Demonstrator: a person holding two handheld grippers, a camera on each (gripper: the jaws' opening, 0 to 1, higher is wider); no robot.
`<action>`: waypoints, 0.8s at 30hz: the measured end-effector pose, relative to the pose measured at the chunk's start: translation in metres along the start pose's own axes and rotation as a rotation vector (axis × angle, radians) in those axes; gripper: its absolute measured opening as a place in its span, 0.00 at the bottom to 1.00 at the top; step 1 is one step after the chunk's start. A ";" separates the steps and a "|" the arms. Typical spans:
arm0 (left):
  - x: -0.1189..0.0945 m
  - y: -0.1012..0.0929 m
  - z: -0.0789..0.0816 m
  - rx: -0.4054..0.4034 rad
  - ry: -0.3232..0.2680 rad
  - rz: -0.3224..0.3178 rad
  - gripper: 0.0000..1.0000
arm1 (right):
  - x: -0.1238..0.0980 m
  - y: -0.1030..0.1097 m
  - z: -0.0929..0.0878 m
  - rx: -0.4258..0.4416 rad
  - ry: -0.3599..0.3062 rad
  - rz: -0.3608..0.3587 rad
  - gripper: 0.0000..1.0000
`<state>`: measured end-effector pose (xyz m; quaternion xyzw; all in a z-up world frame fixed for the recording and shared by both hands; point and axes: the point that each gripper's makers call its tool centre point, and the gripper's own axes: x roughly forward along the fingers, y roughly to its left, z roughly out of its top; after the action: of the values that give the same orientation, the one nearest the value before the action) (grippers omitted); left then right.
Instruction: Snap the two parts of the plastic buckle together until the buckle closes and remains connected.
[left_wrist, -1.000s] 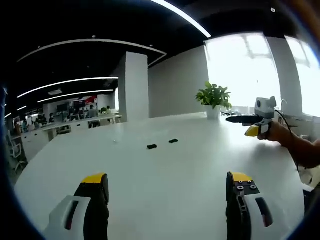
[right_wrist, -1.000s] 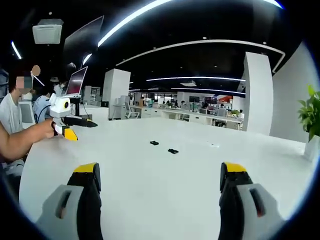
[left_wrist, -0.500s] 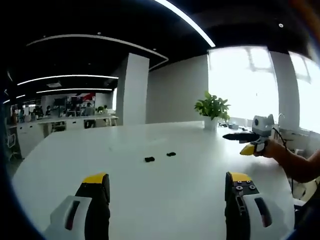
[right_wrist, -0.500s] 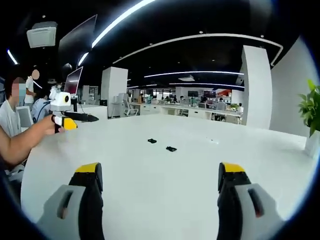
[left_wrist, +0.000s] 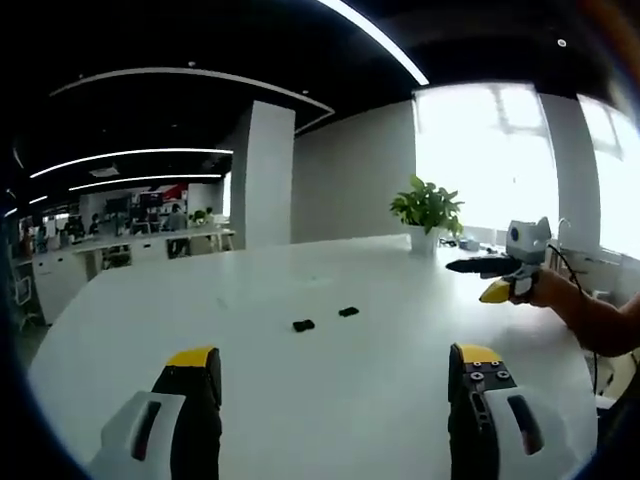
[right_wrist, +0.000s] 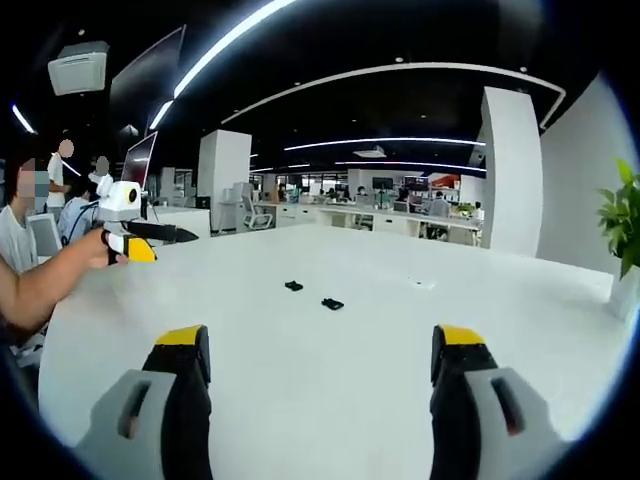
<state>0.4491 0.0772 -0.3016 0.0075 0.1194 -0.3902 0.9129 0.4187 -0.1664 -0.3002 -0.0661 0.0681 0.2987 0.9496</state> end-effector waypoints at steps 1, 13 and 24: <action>0.001 0.001 0.000 0.000 0.001 0.003 0.96 | 0.001 0.000 0.000 0.001 -0.001 0.000 0.91; 0.008 0.002 0.000 0.001 0.013 -0.001 0.96 | 0.007 0.000 0.001 0.004 0.005 0.007 0.87; 0.023 0.003 0.002 0.034 0.029 -0.009 0.98 | 0.018 -0.004 -0.006 -0.005 0.033 0.008 0.91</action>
<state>0.4665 0.0629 -0.3048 0.0280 0.1258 -0.3960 0.9092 0.4354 -0.1608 -0.3091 -0.0731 0.0834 0.3016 0.9470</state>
